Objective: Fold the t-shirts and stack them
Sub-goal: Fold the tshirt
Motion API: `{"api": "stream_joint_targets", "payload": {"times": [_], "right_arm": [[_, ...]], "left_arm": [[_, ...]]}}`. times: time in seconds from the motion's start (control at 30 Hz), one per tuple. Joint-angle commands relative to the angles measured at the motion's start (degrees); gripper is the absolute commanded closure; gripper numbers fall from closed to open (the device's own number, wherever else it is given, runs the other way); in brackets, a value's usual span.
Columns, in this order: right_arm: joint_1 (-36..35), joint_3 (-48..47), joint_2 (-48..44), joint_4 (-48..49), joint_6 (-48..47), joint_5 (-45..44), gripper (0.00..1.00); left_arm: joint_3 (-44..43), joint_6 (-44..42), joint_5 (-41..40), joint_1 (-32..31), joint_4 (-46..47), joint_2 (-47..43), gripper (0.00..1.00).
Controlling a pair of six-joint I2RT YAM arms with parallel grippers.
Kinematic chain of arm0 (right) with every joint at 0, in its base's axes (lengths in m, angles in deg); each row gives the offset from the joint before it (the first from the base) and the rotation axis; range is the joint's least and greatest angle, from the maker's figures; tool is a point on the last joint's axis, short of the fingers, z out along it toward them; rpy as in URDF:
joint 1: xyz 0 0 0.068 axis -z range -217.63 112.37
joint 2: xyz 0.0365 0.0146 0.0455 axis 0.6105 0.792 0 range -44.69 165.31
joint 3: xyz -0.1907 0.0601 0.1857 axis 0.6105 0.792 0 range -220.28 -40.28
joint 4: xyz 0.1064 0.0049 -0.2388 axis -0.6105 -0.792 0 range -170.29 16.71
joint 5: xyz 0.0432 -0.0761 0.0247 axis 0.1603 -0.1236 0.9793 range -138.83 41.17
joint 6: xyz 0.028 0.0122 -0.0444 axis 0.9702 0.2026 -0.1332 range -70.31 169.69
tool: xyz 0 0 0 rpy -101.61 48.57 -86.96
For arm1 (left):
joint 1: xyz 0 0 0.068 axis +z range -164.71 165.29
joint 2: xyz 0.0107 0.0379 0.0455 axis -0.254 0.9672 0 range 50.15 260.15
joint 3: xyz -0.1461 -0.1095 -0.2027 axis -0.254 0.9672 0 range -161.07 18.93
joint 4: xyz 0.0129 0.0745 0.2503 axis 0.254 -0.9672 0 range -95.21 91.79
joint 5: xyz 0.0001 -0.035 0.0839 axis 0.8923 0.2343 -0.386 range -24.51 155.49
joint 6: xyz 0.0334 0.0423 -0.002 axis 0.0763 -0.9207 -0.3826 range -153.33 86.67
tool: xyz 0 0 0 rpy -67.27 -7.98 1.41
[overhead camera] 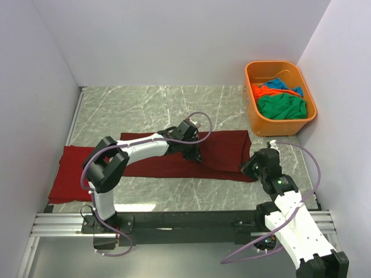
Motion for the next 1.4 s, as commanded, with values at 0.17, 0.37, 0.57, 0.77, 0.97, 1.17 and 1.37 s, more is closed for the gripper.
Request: {"api": "stream_joint_targets", "payload": {"times": [0.17, 0.37, 0.57, 0.77, 0.97, 1.17, 1.37], "right_arm": [[0.4, -3.0, -2.7, -2.1, -0.7, -0.6, 1.00], [0.4, -1.4, -1.9, -0.9, -0.7, -0.6, 1.00], [0.3, 1.3, 2.8, 3.6, -0.9, -1.3, 1.00], [0.3, 2.9, 7.7, 8.3, -0.9, -1.1, 1.00], [0.3, 2.5, 7.9, 7.6, -1.3, -1.2, 1.00], [0.3, 4.0, 5.8, 6.5, -0.2, 1.0, 1.00], [0.0, 5.5, 4.1, 6.3, 0.9, 2.0, 1.00]], "left_arm": [[1.6, 0.8, 0.4, -0.3, 1.5, -5.3, 0.99], [2.0, 0.9, 1.0, -0.3, 2.5, -3.7, 0.99], [0.6, 1.1, 1.6, -0.2, 2.8, -0.8, 0.99], [0.4, 1.0, 1.2, -0.2, 2.0, 0.2, 0.99], [1.2, 0.9, 1.9, -0.2, 2.2, 0.8, 0.99], [1.7, 1.5, 1.0, -0.2, 1.8, 1.3, 0.99], [2.2, 1.5, 0.0, -0.2, 1.2, 0.6, 0.99]]}}
